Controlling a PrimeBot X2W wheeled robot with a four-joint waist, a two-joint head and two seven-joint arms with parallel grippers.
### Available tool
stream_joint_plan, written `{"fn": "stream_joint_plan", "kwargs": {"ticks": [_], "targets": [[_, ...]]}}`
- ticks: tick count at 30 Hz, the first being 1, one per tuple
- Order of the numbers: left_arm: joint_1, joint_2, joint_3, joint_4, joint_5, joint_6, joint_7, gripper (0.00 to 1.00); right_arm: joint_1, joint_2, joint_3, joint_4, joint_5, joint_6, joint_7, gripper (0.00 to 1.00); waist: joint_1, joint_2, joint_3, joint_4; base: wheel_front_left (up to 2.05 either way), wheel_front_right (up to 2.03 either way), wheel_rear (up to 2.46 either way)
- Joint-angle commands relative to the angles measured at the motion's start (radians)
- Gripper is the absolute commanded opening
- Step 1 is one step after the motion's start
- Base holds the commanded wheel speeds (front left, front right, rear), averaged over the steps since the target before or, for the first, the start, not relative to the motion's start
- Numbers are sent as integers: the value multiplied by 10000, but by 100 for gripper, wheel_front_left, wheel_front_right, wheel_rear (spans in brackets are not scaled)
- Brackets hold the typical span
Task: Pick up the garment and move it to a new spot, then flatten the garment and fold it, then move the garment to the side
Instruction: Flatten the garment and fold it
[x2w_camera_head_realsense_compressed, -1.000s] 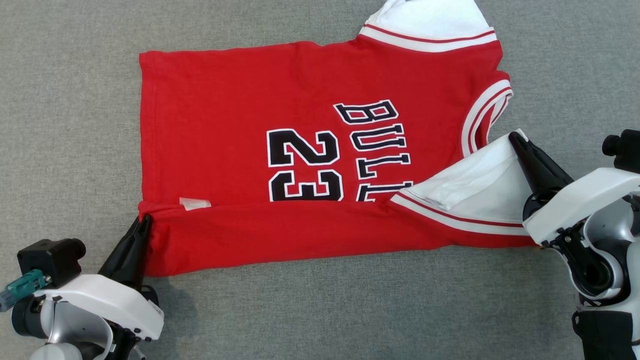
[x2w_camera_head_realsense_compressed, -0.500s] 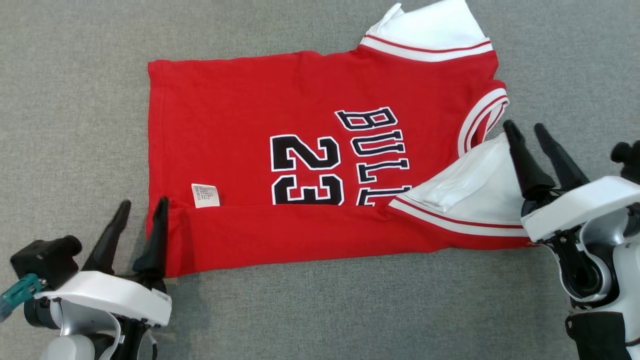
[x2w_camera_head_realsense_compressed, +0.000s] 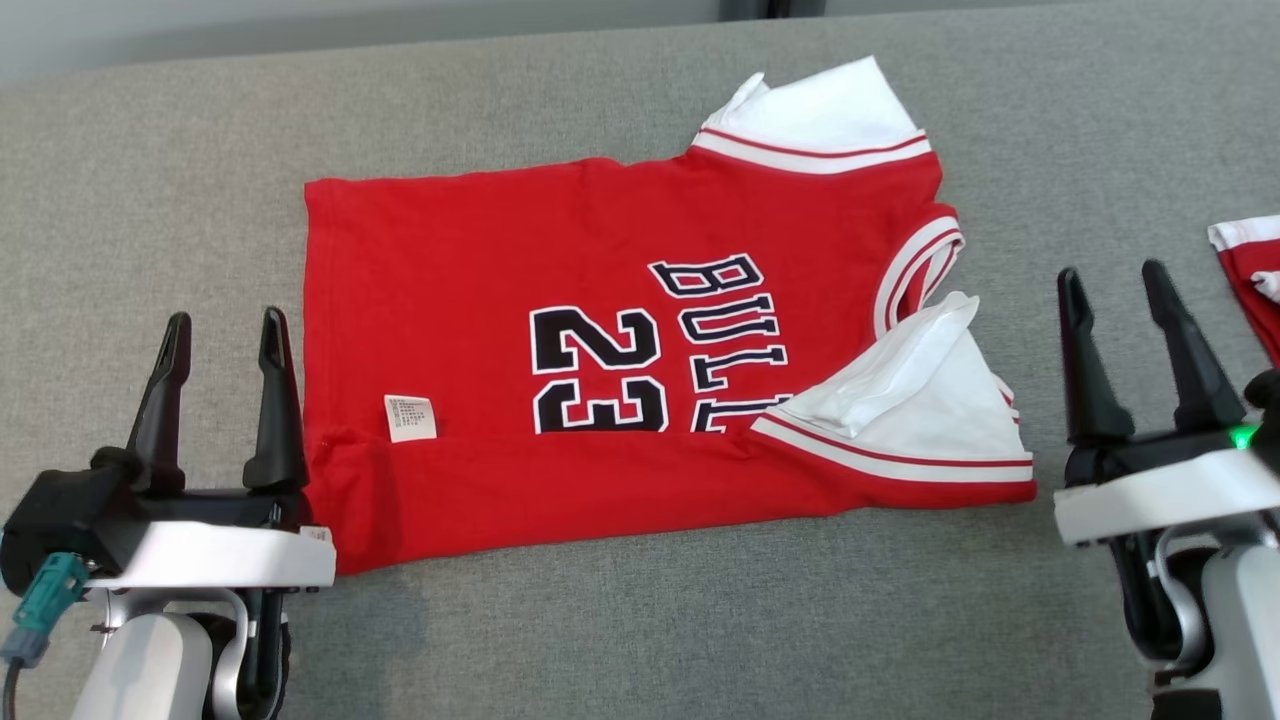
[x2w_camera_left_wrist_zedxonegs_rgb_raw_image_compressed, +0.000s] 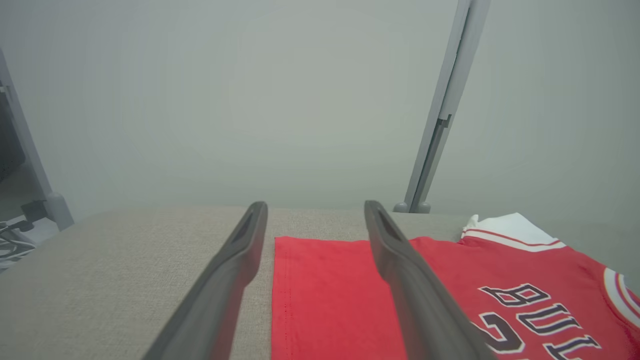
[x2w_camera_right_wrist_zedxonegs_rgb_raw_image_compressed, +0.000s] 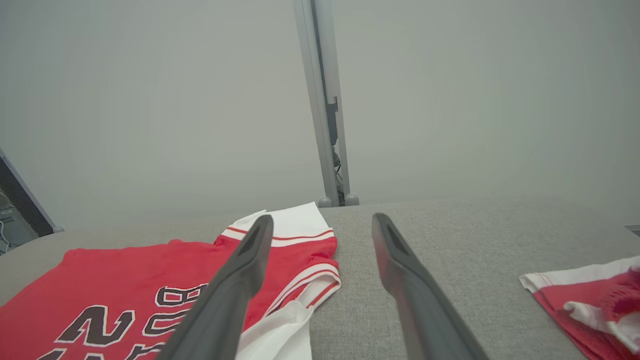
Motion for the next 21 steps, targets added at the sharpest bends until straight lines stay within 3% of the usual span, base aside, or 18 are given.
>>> {"fn": "stream_joint_plan", "kwargs": {"ticks": [1, 21], "targets": [[-73, 150, -17, 231, 305, 59, -111, 100, 203, -68, 47, 110, -265, -4, -166, 100, 0, 0, -181, -67, 0, 0, 0], [142, 187, -522, 1730, 698, -241, -206, 100, 655, -69, 247, 898, -766, -4, -346, 100, 0, 0, -527, 20, 0, 0, 0]]}}
